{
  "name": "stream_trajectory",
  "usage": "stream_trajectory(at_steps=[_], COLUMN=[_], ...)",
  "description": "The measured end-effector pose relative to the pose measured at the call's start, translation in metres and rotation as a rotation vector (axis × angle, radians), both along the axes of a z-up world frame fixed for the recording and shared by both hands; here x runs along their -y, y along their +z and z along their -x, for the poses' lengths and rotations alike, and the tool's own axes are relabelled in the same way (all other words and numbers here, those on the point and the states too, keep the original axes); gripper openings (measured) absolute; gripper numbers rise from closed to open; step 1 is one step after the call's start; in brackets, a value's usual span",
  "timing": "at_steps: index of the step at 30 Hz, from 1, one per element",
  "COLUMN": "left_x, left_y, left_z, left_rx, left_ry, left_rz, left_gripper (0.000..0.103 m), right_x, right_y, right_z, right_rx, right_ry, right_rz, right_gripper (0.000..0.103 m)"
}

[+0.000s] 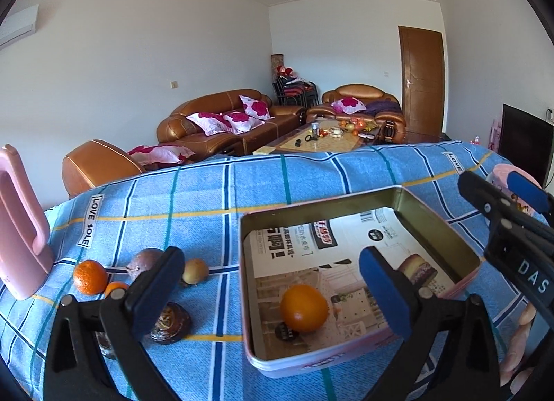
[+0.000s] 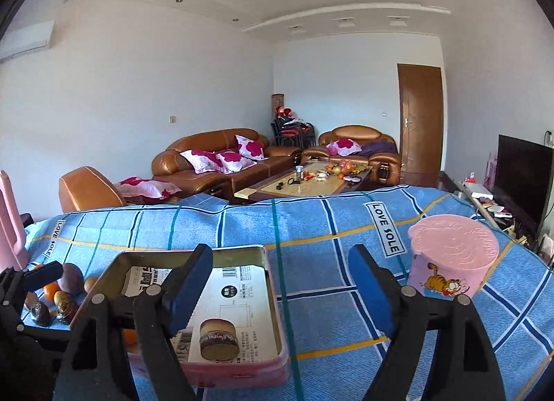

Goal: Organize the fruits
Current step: 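Withdraw both open tools from the tin back toward the fruits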

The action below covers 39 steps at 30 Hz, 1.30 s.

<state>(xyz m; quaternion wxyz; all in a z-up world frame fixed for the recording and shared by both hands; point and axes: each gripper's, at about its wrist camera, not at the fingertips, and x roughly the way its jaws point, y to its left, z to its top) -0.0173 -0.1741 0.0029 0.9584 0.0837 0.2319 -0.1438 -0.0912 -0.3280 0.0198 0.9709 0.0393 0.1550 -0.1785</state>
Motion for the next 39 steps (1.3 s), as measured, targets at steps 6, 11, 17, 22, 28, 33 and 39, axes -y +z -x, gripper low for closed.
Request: stream_trajectory(at_steps=[6, 11, 17, 22, 28, 33, 39], left_x=[-0.021, -0.048, -0.074, -0.091, -0.107, -0.123, -0.148], left_y=[0.004, 0.006, 0.005, 0.004, 0.001, 0.0, -0.001], left_z=[0.003, 0.003, 0.0, -0.004, -0.009, -0.012, -0.018], left_rx=[0.085, 0.09, 0.074, 0.052, 0.026, 0.022, 0.004], left_ry=[0.061, 0.095, 0.114, 0.13, 0.141, 0.151, 0.179], left_rz=[-0.03, -0.002, 0.01, 0.03, 0.035, 0.028, 0.044], left_gripper=[0.103, 0.103, 0.103, 0.103, 0.103, 0.103, 0.103], right_x=[-0.015, -0.02, -0.022, -0.029, -0.049, -0.078, -0.117], right_y=[0.005, 0.003, 0.002, 0.001, -0.001, -0.003, -0.005], right_z=[0.014, 0.008, 0.011, 0.015, 0.014, 0.008, -0.002], right_rx=[0.064, 0.02, 0.014, 0.004, -0.009, -0.03, -0.049], right_ry=[-0.028, 0.012, -0.018, -0.041, -0.019, 0.043, 0.12], right_rz=[0.076, 0.054, 0.049, 0.031, -0.008, -0.02, -0.025], right_gripper=[0.082, 0.082, 0.082, 0.082, 0.082, 0.082, 0.082])
